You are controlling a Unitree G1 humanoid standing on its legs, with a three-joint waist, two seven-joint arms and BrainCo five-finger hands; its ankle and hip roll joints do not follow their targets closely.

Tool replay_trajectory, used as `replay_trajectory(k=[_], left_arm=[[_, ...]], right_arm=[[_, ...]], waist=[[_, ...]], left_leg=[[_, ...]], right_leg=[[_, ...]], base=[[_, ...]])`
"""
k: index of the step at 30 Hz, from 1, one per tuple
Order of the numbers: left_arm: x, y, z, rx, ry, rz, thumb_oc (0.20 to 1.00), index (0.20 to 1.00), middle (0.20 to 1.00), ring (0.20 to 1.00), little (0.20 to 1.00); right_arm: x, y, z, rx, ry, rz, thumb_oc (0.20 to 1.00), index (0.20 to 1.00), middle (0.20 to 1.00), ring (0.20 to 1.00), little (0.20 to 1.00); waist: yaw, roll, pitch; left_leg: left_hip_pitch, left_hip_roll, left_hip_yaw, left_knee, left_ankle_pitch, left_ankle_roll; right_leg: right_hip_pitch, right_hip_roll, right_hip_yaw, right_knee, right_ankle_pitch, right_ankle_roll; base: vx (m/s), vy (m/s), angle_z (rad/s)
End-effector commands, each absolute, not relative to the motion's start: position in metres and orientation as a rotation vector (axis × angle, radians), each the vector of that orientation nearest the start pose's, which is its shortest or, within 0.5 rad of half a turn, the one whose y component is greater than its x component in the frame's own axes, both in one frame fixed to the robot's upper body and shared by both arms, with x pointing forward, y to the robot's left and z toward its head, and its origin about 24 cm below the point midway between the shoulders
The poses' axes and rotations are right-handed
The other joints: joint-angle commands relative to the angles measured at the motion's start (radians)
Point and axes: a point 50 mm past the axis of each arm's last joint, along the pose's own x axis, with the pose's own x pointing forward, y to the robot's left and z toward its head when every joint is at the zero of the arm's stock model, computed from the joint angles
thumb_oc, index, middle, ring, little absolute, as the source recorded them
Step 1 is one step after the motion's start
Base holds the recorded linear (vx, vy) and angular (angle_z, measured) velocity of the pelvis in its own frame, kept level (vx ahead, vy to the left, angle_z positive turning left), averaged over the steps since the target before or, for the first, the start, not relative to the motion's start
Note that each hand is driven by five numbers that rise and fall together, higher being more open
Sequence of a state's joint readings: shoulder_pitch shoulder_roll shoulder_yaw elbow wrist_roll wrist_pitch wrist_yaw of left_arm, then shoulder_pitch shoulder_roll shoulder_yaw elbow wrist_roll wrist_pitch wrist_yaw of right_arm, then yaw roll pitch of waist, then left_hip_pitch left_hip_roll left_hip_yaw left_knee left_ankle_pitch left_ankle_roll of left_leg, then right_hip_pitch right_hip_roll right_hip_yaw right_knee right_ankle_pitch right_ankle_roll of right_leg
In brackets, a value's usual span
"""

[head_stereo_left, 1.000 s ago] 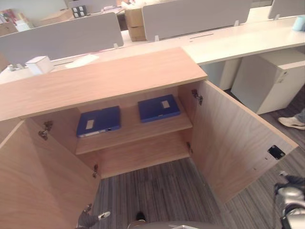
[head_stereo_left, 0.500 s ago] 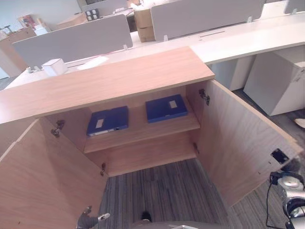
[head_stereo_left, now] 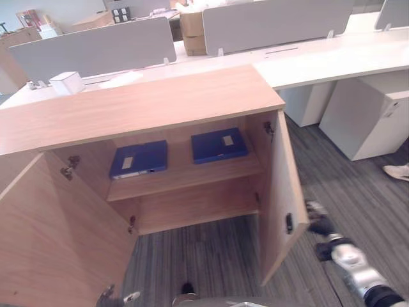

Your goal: Put the empty folder in the office cabinet

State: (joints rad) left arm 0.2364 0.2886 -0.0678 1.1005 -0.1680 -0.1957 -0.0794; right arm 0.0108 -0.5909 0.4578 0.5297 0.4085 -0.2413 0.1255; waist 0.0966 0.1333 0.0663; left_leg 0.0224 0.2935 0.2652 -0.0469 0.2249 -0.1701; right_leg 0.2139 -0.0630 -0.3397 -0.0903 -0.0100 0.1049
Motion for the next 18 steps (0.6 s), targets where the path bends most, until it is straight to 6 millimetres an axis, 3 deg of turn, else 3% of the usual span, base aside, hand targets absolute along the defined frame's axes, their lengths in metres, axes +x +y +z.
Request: replay_trajectory(k=[1,2,5,6,8,10,12,13,15,17,18], left_arm=[[0.063,0.268,-0.147,0.206,1.067,0.091,1.0,1.0,1.0,1.0,1.0],[0.06,0.263,-0.149,0.199,1.073,0.08,1.0,1.0,1.0,1.0,1.0],[0.059,0.261,-0.15,0.202,1.081,0.074,1.0,1.0,1.0,1.0,1.0],[0.062,0.26,-0.15,0.209,1.075,0.07,1.0,1.0,1.0,1.0,1.0],[0.068,0.262,-0.147,0.211,1.044,0.097,1.0,1.0,1.0,1.0,1.0],[0.068,0.262,-0.147,0.211,1.044,0.097,1.0,1.0,1.0,1.0,1.0],[0.075,0.272,-0.141,0.203,0.992,0.191,1.0,1.0,1.0,1.0,1.0],[0.075,0.272,-0.141,0.203,0.992,0.191,1.0,1.0,1.0,1.0,1.0],[0.067,0.284,-0.136,0.201,0.967,0.321,1.0,1.0,1.0,1.0,1.0],[0.07,0.287,-0.134,0.214,0.946,0.351,1.0,1.0,1.0,1.0,1.0],[0.075,0.296,-0.128,0.225,0.901,0.425,1.0,1.0,1.0,1.0,1.0]], right_arm=[[0.234,-0.204,-0.037,-0.243,0.326,0.421,1.0,1.0,1.0,1.0,1.0],[0.242,-0.179,-0.035,-0.244,0.295,0.5,1.0,1.0,1.0,1.0,1.0],[0.246,-0.17,-0.035,-0.251,0.289,0.524,1.0,1.0,1.0,1.0,1.0],[0.259,-0.145,-0.03,-0.264,0.257,0.578,1.0,1.0,1.0,1.0,1.0],[0.274,-0.121,-0.026,-0.267,0.234,0.594,1.0,1.0,1.0,1.0,1.0],[0.274,-0.121,-0.026,-0.267,0.234,0.594,1.0,1.0,1.0,1.0,1.0],[0.279,-0.12,-0.032,-0.324,0.271,0.58,1.0,1.0,1.0,1.0,1.0],[0.279,-0.12,-0.032,-0.324,0.271,0.58,1.0,1.0,1.0,1.0,1.0],[0.27,-0.14,-0.053,-0.384,0.378,0.518,1.0,1.0,1.0,1.0,1.0],[0.267,-0.146,-0.058,-0.391,0.402,0.494,1.0,1.0,1.0,1.0,1.0],[0.255,-0.164,-0.071,-0.423,0.474,0.445,1.0,1.0,1.0,1.0,1.0]], waist=[[0.05,-0.008,-0.017],[0.071,-0.006,-0.017],[0.08,-0.005,-0.02],[0.105,0.001,-0.019],[0.147,0.01,-0.015],[0.147,0.01,-0.015],[0.19,0.013,-0.003],[0.19,0.013,-0.003],[0.213,-0.015,-0.003],[0.211,-0.026,0.002],[0.202,-0.048,0.005]], left_leg=[[-0.128,0.023,0.014,-0.022,0.154,-0.051],[-0.135,0.026,0.007,-0.022,0.164,-0.054],[-0.136,0.026,0.007,-0.024,0.162,-0.053],[-0.145,0.03,-0.01,-0.017,0.197,-0.064],[-0.152,0.029,-0.035,-0.008,0.247,-0.08],[-0.152,0.029,-0.035,-0.008,0.247,-0.08],[-0.162,0.013,-0.076,0.01,0.266,-0.089],[-0.162,0.013,-0.076,0.01,0.266,-0.089],[-0.155,0.011,-0.087,0.05,0.207,-0.07],[-0.147,0.014,-0.093,0.063,0.185,-0.063],[-0.128,0.021,-0.117,0.08,0.119,-0.047]], right_leg=[[0.018,0.018,0.011,0.003,-0.088,-0.023],[0.023,0.024,0.001,0.003,-0.092,-0.026],[0.025,0.026,-0.003,0.003,-0.095,-0.028],[0.033,0.034,-0.008,0.003,-0.098,-0.033],[0.049,0.038,-0.029,0.003,-0.1,-0.037],[0.049,0.038,-0.029,0.003,-0.1,-0.037],[0.054,0.021,-0.057,0.003,-0.091,-0.03],[0.054,0.021,-0.057,0.003,-0.091,-0.03],[0.033,-0.025,-0.096,0.003,-0.065,-0.017],[0.024,-0.038,-0.101,0.003,-0.059,-0.016],[-0.006,-0.061,-0.118,0.005,-0.045,-0.012]], base=[[-0.06,-0.032,0.04],[-0.05,-0.024,0.04],[-0.02,-0.021,0.14],[-0.03,-0.024,0.21],[-0.04,-0.032,0.2],[-0.02,-0.011,0.15],[-0.08,0.008,0.24],[-0.12,0.029,0.17],[-0.16,0.028,0.39],[-0.18,0.026,0.54],[-0.2,0.031,0.52]])
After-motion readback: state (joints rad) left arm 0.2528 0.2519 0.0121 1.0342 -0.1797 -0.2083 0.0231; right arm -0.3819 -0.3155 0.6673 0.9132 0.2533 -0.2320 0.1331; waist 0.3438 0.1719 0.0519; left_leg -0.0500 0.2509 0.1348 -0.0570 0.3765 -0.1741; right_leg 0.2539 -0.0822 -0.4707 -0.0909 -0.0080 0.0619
